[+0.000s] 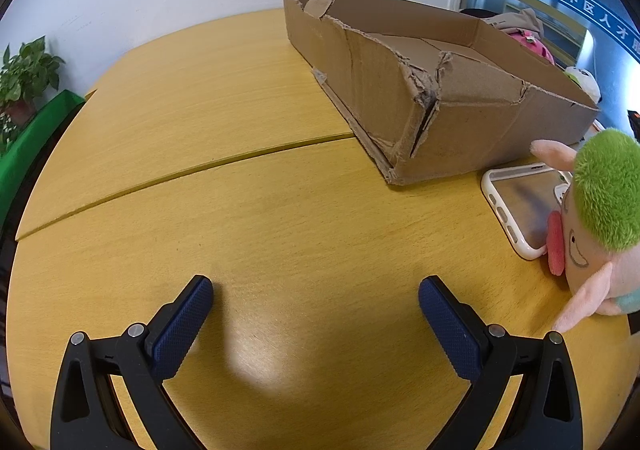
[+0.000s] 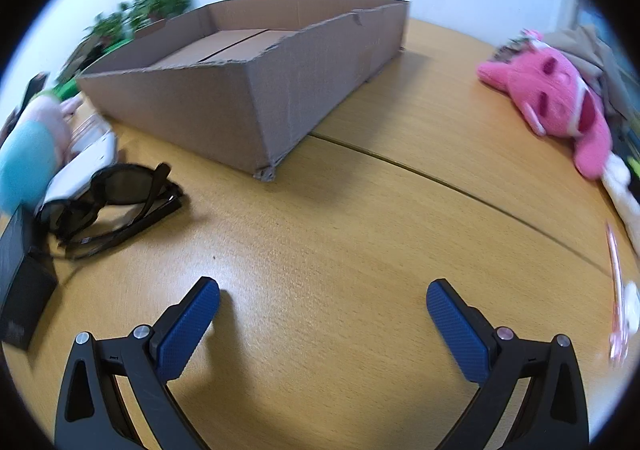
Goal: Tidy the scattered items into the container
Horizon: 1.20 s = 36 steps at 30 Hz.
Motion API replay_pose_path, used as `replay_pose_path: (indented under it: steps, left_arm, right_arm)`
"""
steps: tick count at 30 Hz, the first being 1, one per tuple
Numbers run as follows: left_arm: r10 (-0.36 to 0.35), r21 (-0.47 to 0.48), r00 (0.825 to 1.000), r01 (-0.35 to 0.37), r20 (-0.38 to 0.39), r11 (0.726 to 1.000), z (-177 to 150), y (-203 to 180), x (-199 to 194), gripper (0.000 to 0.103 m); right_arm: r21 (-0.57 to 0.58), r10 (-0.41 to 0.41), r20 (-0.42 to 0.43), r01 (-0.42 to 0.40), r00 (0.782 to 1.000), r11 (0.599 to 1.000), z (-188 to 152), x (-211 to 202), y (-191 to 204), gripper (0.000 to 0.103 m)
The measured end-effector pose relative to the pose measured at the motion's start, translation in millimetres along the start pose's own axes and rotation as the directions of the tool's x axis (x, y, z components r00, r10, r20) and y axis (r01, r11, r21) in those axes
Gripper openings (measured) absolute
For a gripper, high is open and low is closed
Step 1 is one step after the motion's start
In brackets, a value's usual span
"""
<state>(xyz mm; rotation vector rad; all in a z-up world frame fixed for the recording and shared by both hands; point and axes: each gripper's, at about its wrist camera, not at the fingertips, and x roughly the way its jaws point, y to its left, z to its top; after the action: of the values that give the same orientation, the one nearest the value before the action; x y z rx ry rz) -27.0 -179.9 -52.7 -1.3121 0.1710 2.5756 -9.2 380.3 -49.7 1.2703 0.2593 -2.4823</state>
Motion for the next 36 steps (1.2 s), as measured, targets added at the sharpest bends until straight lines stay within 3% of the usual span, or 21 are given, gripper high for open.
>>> replay_pose_path:
  steps: [4, 7, 10, 15, 18, 21, 24, 27, 30, 36]
  left_arm:
    - [0.046, 0.010, 0.999, -0.046, 0.021, 0.999, -7.7, -18.1, -5.1, 0.103]
    - [0.137, -0.023, 0.984, -0.135, 0.111, 0.991, -13.0, -26.4, -37.9, 0.103]
    - [0.055, -0.113, 0.978, -0.032, 0.202, 0.993, -6.9, -33.9, -85.7, 0.103]
    - [-0.066, -0.157, 0.952, 0.117, 0.300, 0.981, -0.2, -64.4, -143.1, 0.103]
    - [-0.157, -0.153, 0.930, 0.218, 0.333, 0.964, 2.8, -93.4, -153.9, 0.103]
    - [-0.180, -0.147, 0.916, 0.246, 0.359, 0.958, 4.1, -127.6, -152.7, 0.103]
    - [-0.144, -0.171, 0.925, 0.214, 0.351, 0.962, 4.2, -148.8, -146.1, 0.103]
    - [-0.166, -0.204, 0.927, 0.243, 0.336, 0.948, 1.0, -155.4, -146.0, 0.103]
    - [-0.179, -0.208, 0.933, 0.251, 0.311, 0.945, -0.8, -160.6, -143.6, 0.103]
    - [-0.160, -0.256, 0.941, 0.240, 0.298, 0.936, -4.2, -157.5, -143.8, 0.103]
  right_arm:
    - [0.039, -0.028, -0.016, 0.028, 0.999, 0.999, -2.2, -2.6, 17.9, 0.103]
    - [0.125, -0.072, -0.016, 0.073, 0.997, 0.989, -3.0, -7.7, 27.6, 0.103]
    - [0.151, -0.075, 0.092, 0.061, 0.993, 0.987, 4.1, -40.2, 57.9, 0.103]
    - [0.186, -0.077, 0.292, 0.022, 0.953, 0.982, 13.8, -94.6, 106.2, 0.102]
    - [0.192, -0.051, 0.332, -0.015, 0.942, 0.981, 15.5, -104.5, 133.0, 0.103]
    - [0.178, -0.030, 0.332, -0.031, 0.943, 0.984, 18.9, -106.4, 163.6, 0.102]
    - [0.133, 0.030, 0.314, -0.075, 0.949, 0.988, 22.8, -108.0, 192.0, 0.102]
    - [0.096, 0.076, 0.272, -0.106, 0.959, 0.990, 29.8, -104.0, 214.1, 0.102]
    - [0.087, 0.055, 0.237, -0.077, 0.970, 0.993, 33.0, -98.4, 227.3, 0.102]
    - [0.101, 0.054, 0.238, -0.080, 0.970, 0.992, 34.3, -101.7, 242.4, 0.102]
